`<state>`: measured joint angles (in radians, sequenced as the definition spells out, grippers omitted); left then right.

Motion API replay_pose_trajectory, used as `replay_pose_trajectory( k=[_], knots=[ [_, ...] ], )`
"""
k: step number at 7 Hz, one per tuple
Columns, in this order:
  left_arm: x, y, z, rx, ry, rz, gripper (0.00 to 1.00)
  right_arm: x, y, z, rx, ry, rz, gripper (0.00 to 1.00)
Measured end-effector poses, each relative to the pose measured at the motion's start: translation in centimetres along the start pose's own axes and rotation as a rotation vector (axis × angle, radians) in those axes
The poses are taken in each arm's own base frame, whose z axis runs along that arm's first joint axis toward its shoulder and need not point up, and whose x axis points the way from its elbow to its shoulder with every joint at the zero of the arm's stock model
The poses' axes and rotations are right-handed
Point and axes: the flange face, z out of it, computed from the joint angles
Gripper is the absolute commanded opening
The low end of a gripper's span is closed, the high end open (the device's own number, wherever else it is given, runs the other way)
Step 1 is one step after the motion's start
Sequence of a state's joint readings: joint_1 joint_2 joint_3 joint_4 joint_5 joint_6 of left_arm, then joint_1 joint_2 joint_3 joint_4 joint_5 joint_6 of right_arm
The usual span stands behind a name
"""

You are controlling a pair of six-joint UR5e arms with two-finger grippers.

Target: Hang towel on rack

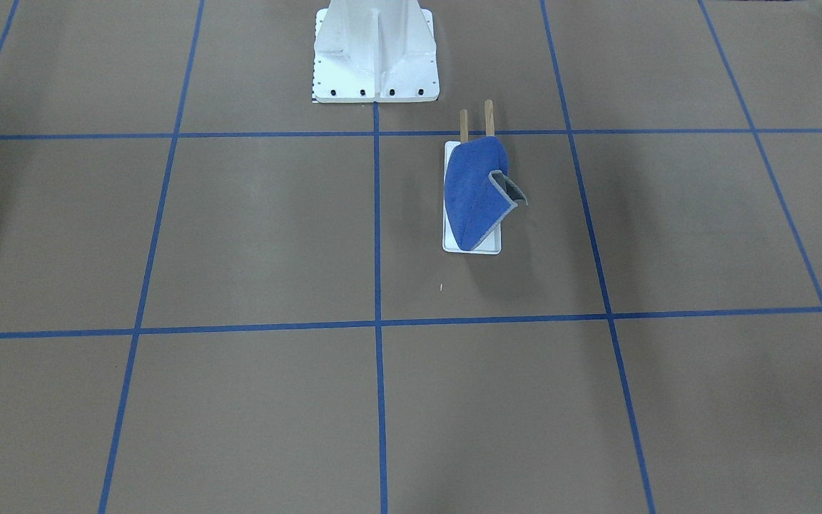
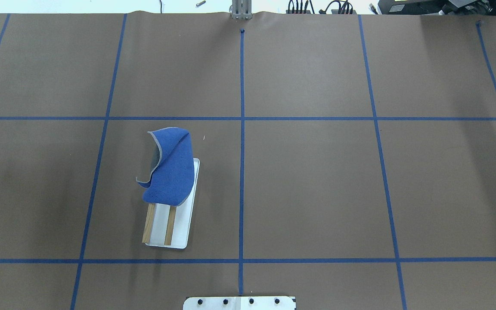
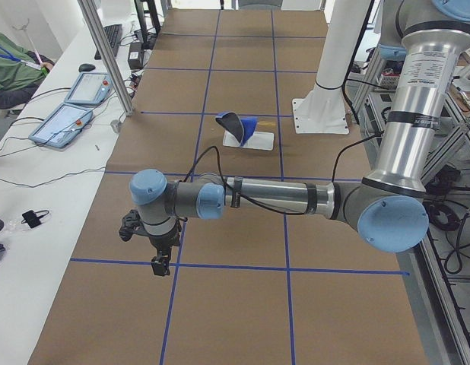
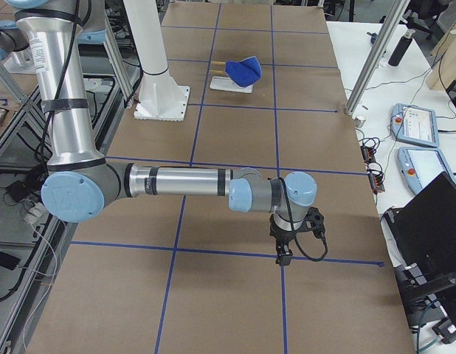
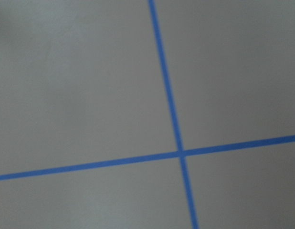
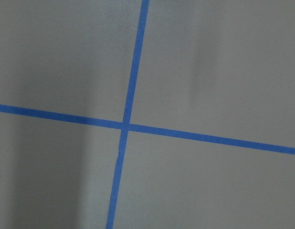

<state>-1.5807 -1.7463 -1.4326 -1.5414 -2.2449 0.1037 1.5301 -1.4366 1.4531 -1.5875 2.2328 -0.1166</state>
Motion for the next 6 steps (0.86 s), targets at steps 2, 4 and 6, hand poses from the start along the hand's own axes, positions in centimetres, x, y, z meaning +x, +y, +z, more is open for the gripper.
replay_pose_trajectory(
  k=[2,4,6],
  knots=[
    [-1.1,3.5,0.1,0.016,0.098,-0.038,0.98,-0.4,-0.1,-0.4,0.009,0.0,-0.004,1.0],
    [0.1,5.6,-1.4,0.047,0.109,-0.016,0.98,-0.5,-0.1,-0.6,0.013,0.001,-0.006,1.0],
    [1.8,6.9,-3.0,0.083,0.111,0.021,0.98,-0.6,-0.2,-0.7,0.017,0.001,-0.009,1.0]
  ],
)
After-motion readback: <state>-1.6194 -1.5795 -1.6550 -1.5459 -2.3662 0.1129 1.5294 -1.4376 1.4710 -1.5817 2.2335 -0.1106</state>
